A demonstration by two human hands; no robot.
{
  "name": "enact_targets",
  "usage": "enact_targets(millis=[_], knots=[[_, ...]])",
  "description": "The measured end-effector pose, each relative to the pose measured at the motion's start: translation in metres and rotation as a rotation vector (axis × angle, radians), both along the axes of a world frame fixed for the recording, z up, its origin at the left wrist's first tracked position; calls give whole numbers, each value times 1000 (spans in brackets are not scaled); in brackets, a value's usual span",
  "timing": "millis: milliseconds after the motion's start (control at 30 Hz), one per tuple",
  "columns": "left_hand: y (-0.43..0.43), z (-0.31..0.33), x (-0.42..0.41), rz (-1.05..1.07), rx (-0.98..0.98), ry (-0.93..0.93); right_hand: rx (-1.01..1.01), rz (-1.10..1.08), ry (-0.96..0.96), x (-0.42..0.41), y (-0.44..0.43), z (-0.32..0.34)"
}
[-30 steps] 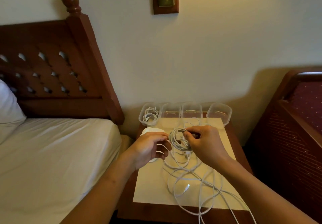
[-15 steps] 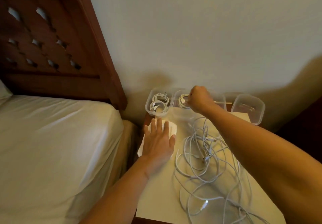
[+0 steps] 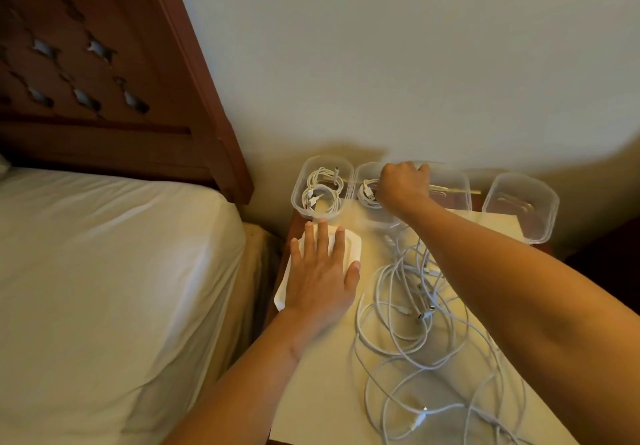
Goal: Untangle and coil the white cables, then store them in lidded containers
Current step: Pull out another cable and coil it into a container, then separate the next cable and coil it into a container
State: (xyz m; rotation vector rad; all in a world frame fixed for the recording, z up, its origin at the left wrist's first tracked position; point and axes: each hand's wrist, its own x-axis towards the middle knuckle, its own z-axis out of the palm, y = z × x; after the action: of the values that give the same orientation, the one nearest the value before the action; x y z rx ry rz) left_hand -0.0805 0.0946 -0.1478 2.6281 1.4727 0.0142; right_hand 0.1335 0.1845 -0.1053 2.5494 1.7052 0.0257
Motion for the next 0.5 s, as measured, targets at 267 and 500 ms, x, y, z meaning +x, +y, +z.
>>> enact_targets(millis=[267, 500], knots=[[0, -1, 0, 4, 2, -10, 37, 58, -15, 3, -5, -8], [0, -4, 0, -2, 11, -9, 15, 138, 84, -9, -33, 12]])
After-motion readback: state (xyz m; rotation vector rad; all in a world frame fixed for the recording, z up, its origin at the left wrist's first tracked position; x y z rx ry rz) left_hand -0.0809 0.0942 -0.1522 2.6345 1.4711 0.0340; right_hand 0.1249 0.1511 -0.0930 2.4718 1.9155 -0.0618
